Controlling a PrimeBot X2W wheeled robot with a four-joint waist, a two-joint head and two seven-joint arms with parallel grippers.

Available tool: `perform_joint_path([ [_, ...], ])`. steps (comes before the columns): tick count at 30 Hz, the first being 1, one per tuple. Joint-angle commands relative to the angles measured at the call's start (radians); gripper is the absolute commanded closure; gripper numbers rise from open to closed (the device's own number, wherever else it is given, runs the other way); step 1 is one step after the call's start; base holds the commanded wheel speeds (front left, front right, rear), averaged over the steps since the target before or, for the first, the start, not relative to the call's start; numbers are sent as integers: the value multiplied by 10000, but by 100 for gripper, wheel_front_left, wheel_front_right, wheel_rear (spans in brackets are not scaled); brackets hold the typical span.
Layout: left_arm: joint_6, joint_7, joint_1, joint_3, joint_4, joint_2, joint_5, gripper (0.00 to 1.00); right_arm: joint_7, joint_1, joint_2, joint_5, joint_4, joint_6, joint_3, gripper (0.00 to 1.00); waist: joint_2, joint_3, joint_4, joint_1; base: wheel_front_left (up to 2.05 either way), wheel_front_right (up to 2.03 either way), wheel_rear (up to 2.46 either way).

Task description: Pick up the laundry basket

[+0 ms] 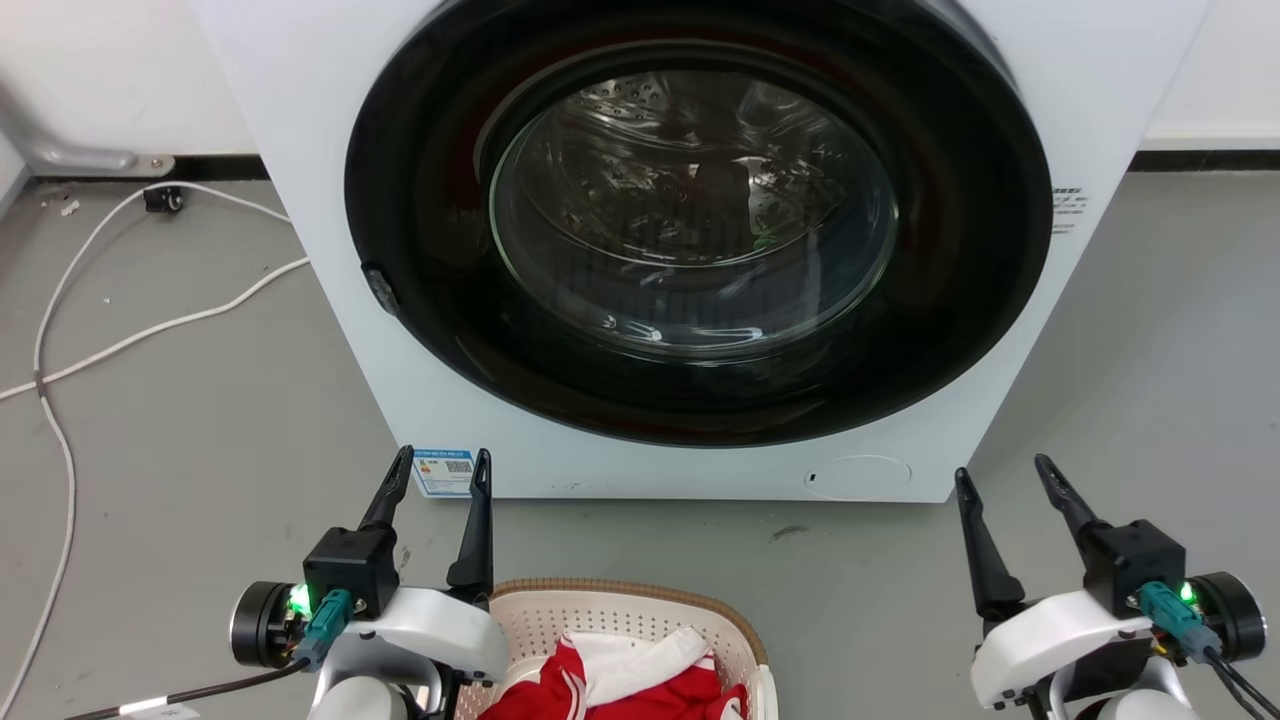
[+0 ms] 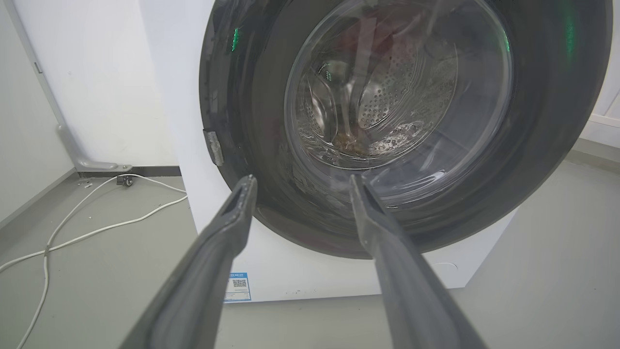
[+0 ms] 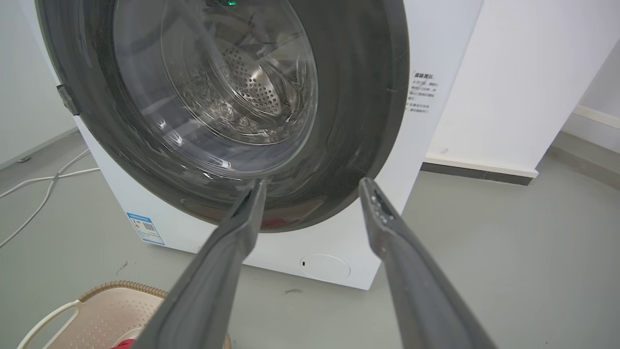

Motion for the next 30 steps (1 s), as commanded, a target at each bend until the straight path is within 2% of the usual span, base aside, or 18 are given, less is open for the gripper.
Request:
perform_joint_path([
  [1,49,-74,-142,39,40,-11,8,0,69,-127,41,105,57,-3,102,0,0,80,55,0,0,0,0],
  [17,-42,-53,-384,470,1238,48,-224,0,456,-628,37,499,1142,-3,1231,0,0,1103,528,0,0,0,0],
  [24,-381,8,-1015,543,2939,336,-569,0,810,-1170,32,888,2229,-3,1890,0,0,1752,544,0,0,0,0],
  [30,-630,464,-1799,365,4578,683,-996,0,1085,-1866,29,1203,3438,-3,2376,0,0,2418,400,0,0,0,0],
])
